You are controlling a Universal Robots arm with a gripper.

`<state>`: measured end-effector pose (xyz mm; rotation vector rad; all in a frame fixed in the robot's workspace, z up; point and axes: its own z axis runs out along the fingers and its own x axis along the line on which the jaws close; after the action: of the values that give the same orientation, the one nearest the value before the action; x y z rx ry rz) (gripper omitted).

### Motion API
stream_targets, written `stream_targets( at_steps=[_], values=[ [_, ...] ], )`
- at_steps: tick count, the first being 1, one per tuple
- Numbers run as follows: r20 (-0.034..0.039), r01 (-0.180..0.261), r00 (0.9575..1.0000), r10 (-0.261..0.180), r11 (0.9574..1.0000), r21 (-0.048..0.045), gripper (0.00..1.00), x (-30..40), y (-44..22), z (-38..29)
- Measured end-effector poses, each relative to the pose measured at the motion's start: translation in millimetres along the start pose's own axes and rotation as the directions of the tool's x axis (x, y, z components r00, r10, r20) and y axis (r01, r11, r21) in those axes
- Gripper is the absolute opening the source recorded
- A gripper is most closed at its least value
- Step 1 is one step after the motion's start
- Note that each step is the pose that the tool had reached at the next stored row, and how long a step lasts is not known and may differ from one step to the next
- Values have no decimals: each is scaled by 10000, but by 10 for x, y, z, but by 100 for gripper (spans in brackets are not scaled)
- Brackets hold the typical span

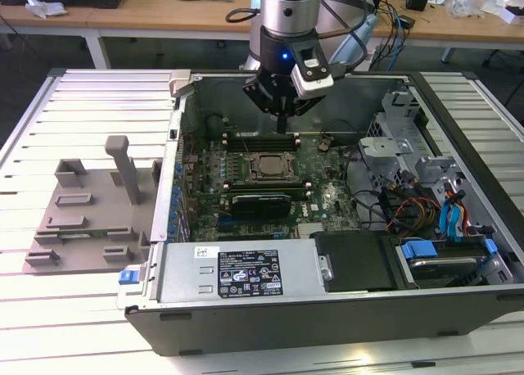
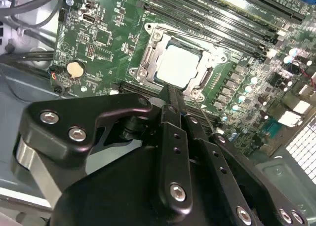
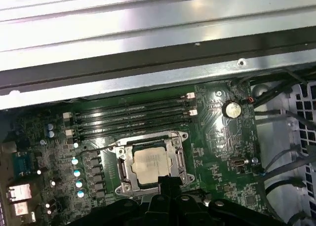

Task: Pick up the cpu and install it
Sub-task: 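Install the first cpu locking lever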

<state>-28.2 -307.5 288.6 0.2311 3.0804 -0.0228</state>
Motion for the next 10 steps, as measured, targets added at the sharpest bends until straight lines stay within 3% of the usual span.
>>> stream_targets(
  at_steps=[2,6,10],
  values=[
    [13,979,9952,-979,9952,-51,11,0,0,0],
    [20,1391,9903,-1391,9902,-73,11,0,0,0],
    [30,1891,9820,-1891,9819,-99,11,0,0,0]
  ],
)
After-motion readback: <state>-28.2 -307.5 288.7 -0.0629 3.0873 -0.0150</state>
